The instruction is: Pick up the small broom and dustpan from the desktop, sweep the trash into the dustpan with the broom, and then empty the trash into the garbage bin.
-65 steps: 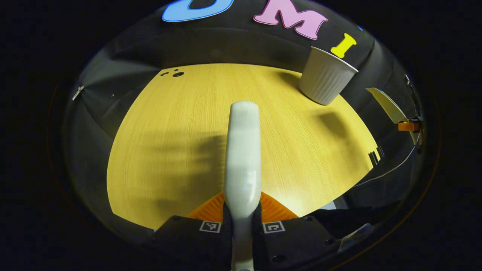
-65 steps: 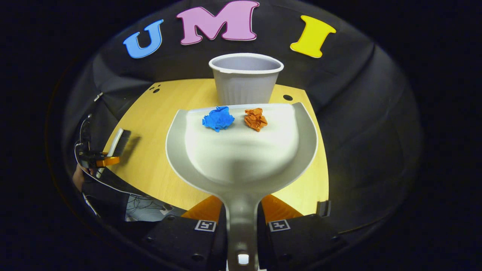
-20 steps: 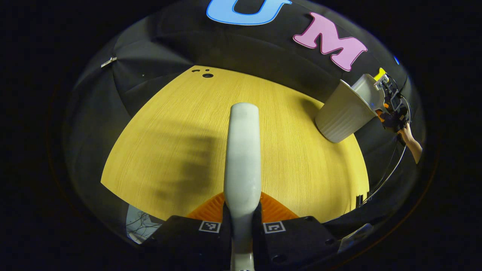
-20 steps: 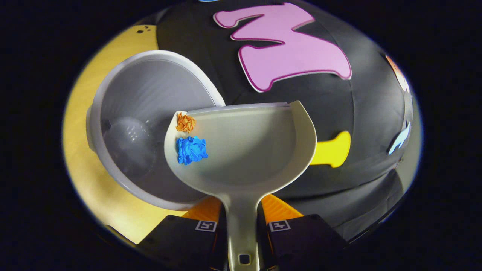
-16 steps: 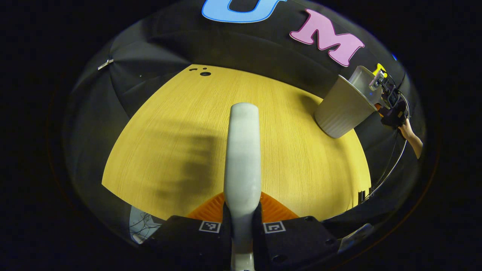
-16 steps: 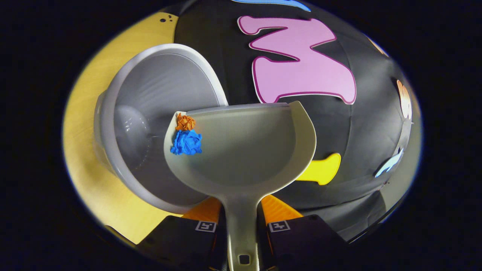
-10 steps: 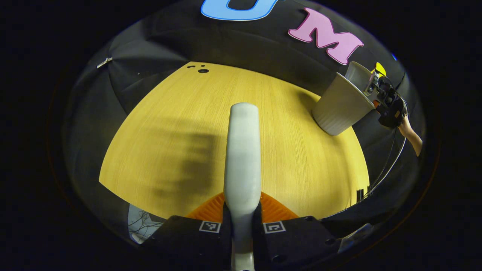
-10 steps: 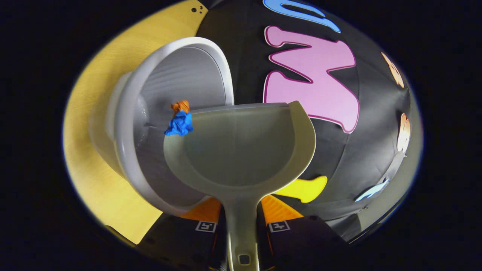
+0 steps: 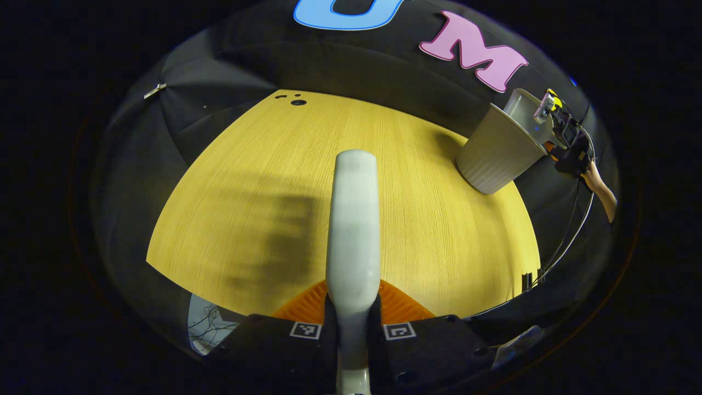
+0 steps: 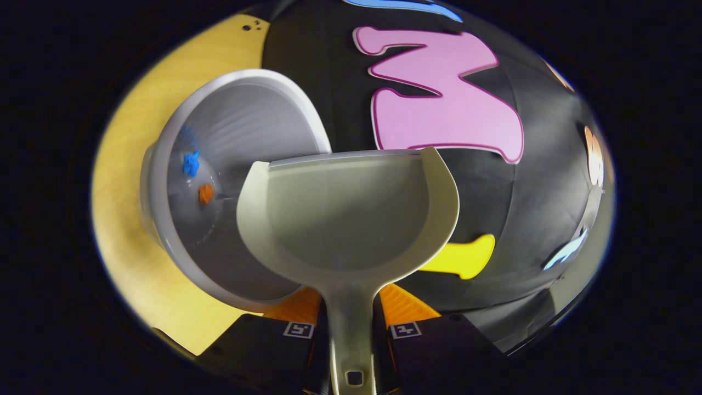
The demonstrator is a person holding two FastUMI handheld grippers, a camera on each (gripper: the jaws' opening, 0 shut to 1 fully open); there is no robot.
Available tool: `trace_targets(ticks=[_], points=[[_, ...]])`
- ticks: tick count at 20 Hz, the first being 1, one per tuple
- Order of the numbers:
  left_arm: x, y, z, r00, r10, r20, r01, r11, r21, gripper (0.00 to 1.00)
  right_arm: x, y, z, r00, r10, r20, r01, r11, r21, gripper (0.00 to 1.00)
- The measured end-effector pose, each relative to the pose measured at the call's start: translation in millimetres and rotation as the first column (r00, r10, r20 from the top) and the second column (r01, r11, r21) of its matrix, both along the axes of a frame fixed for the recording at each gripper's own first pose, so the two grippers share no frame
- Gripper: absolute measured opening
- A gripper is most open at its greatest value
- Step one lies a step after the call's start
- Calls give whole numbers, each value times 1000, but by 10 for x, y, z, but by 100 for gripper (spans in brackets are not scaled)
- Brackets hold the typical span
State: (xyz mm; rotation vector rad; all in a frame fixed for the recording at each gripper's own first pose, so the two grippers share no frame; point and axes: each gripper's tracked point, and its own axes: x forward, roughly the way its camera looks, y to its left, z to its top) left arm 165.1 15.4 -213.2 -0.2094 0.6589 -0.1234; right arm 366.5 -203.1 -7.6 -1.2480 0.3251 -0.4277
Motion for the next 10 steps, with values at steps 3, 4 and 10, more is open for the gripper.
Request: trace_targets(ticks=[3,4,10], points=[[1,-63,41,1000,-10,6,10,999,-42,27,-76,44,137,999,-5,37,-3,971,237,36],[5,-67,36,1000,-8,5,8,998,-54,27,-117,65,183,999,-10,51,-5,956,293,35],[5,-65,-14,1000,-9,22,10,998,-58,27,-475,274,457,986,-52,159,-53,804,592,35]])
